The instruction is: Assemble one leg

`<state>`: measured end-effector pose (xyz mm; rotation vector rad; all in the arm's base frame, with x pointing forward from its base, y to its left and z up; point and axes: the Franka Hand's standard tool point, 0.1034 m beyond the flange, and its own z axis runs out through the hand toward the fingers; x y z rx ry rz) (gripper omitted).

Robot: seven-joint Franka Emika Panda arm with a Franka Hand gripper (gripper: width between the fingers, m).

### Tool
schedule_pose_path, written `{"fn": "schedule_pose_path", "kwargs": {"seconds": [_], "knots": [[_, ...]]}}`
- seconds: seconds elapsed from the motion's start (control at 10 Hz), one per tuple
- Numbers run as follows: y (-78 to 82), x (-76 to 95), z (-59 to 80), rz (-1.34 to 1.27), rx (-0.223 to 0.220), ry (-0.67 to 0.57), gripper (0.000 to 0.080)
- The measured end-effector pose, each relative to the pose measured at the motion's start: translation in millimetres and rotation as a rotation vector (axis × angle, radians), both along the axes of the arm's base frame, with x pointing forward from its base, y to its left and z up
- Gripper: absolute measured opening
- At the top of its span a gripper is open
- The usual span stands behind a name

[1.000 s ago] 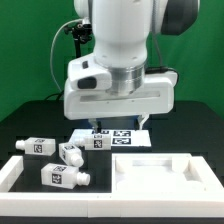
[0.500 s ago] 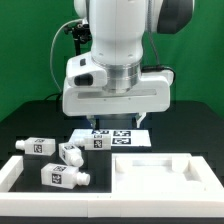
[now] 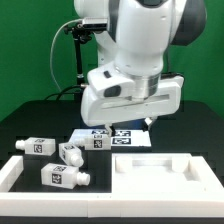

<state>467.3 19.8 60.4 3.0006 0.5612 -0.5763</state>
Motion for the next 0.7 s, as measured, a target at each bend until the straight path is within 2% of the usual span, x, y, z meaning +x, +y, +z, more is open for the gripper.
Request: {"fn": "schedule_pose_path", "kwargs": {"seconds": [0.2,0.4,0.7], "knots": [[-2.3,1.2,-0.5,-0.036,-0.005,0.005,0.0649],[0.0,-0.5,-1.5,-0.157,-0.052,-0.005,0.0649],[0.1,-23.9,-10.3,-0.062,-0.054,0.035,0.0649]]}}
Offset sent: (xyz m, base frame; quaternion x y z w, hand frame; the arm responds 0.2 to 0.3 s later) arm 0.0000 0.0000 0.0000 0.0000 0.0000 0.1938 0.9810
